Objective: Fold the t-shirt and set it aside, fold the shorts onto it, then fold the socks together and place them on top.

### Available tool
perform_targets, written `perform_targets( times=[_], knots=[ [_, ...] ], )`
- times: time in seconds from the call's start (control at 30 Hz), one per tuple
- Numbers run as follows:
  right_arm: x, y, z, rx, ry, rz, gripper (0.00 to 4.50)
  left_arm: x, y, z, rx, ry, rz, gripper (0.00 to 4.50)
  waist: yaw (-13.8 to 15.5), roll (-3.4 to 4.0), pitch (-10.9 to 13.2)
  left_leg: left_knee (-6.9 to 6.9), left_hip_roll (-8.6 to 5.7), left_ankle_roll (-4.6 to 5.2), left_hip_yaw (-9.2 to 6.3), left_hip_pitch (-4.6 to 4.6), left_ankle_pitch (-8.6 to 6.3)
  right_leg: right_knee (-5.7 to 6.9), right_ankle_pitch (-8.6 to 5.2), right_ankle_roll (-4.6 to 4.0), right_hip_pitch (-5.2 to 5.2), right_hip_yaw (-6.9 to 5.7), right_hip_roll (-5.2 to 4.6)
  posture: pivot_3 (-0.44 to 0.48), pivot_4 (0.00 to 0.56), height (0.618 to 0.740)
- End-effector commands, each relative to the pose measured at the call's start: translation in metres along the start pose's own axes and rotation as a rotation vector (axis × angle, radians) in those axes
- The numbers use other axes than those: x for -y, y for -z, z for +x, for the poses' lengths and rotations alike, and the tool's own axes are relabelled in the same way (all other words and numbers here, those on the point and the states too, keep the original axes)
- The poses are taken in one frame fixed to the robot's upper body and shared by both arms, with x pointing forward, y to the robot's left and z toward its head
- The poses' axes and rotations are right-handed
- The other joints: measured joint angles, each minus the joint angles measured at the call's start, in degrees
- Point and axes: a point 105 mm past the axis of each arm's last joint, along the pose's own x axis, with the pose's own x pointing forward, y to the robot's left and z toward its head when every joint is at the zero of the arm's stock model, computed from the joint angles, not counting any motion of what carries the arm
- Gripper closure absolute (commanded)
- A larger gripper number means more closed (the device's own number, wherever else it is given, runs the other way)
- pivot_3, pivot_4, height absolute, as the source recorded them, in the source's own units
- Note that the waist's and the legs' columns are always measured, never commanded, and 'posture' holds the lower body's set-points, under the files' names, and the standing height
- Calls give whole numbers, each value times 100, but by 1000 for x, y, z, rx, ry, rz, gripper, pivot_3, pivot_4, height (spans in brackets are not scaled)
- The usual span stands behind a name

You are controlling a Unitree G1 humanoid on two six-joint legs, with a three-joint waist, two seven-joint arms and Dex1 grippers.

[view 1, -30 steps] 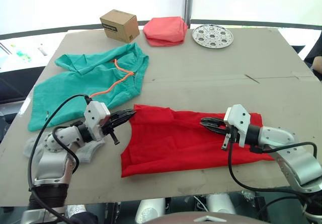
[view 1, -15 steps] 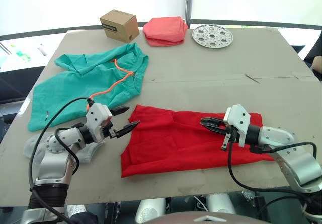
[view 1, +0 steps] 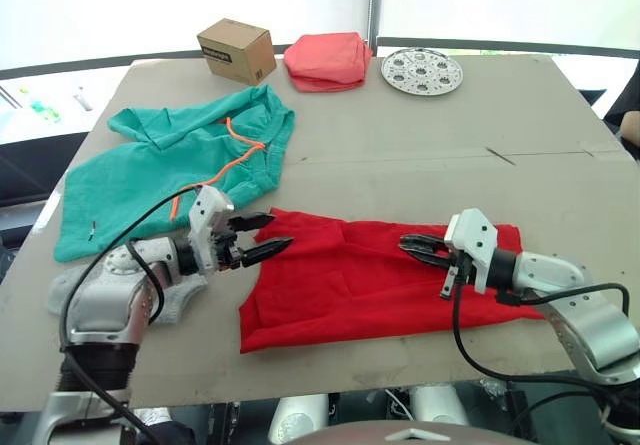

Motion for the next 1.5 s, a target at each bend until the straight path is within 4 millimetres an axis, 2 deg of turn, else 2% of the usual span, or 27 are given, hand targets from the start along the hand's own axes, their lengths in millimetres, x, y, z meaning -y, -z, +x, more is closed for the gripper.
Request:
perform_targets(
  times=[0.03,0.2,0.3,0.43,0.63,0.83,1.1,1.27,1.3,1.33,1.37,1.4,1.47,1.5],
  knots=[
    [-5,-16,-2,67,-27,-37,4500,9,-12,0,-47,152,-22,712,2,-1,1,0,0,1,0,0,-1,0,-1,-1,0,0,0,0,150,736],
    [-6,-22,-1,96,-48,-58,4500,-11,-13,11,-155,191,-22,712,28,0,1,2,-2,17,-2,0,-8,1,-4,-7,1,-3,5,0,150,736],
    [-5,-21,0,95,-47,-60,4500,-25,-9,24,-231,190,1,712,1,-3,1,2,-2,6,6,0,7,0,0,1,2,7,6,0,150,736],
    [-6,-20,-3,85,-33,-64,4500,-25,1,29,-349,297,-1,712,0,-10,1,2,-3,2,11,-8,12,2,1,2,1,8,40,0,150,736],
    [-8,-19,-7,76,-9,-57,4500,-35,6,34,-389,296,36,712,-2,-10,1,4,0,12,14,-7,6,2,1,2,-1,14,17,0,150,736],
    [-11,-19,-8,74,2,-52,4500,-25,-5,33,-344,395,9,712,-2,-11,0,5,0,21,10,-7,1,5,1,2,-1,12,14,0,150,736],
    [-9,-20,-8,70,5,-54,4500,-17,-1,26,-369,425,-2,712,-4,-12,0,6,0,16,8,-8,5,6,1,2,-1,12,14,0,150,736],
    [-8,-19,-8,66,3,-56,4500,-11,-4,27,-348,446,10,2014,-1,-13,0,11,0,20,8,-8,2,7,1,2,0,12,14,0,150,736],
    [-8,-19,-8,66,3,-56,4500,-9,-4,27,-345,451,16,2698,-2,-13,0,11,0,20,8,-8,2,7,1,2,0,12,13,0,150,736],
    [-7,-19,-8,66,3,-57,4500,-8,-5,27,-335,457,27,2698,-4,-13,0,11,0,19,8,-8,3,7,1,2,0,13,13,0,150,736],
    [-7,-19,-8,65,4,-57,4500,-6,-6,26,-322,460,46,2986,-4,-13,0,10,0,13,8,-8,6,8,1,2,0,13,14,0,150,736],
    [-7,-19,-8,64,5,-57,4500,-5,-8,26,-312,466,65,3512,-3,-13,0,10,0,13,7,-7,6,8,1,2,0,12,14,0,150,736],
    [-7,-18,-9,61,9,-56,4500,1,-9,23,-298,484,131,4035,-9,-13,0,10,0,13,7,-8,6,8,1,2,0,12,15,0,150,736],
    [-7,-18,-9,59,10,-55,4500,4,-9,22,-292,491,150,4453,-11,-13,0,10,1,13,8,-7,7,8,1,2,-1,13,14,0,150,736]
  ],
)
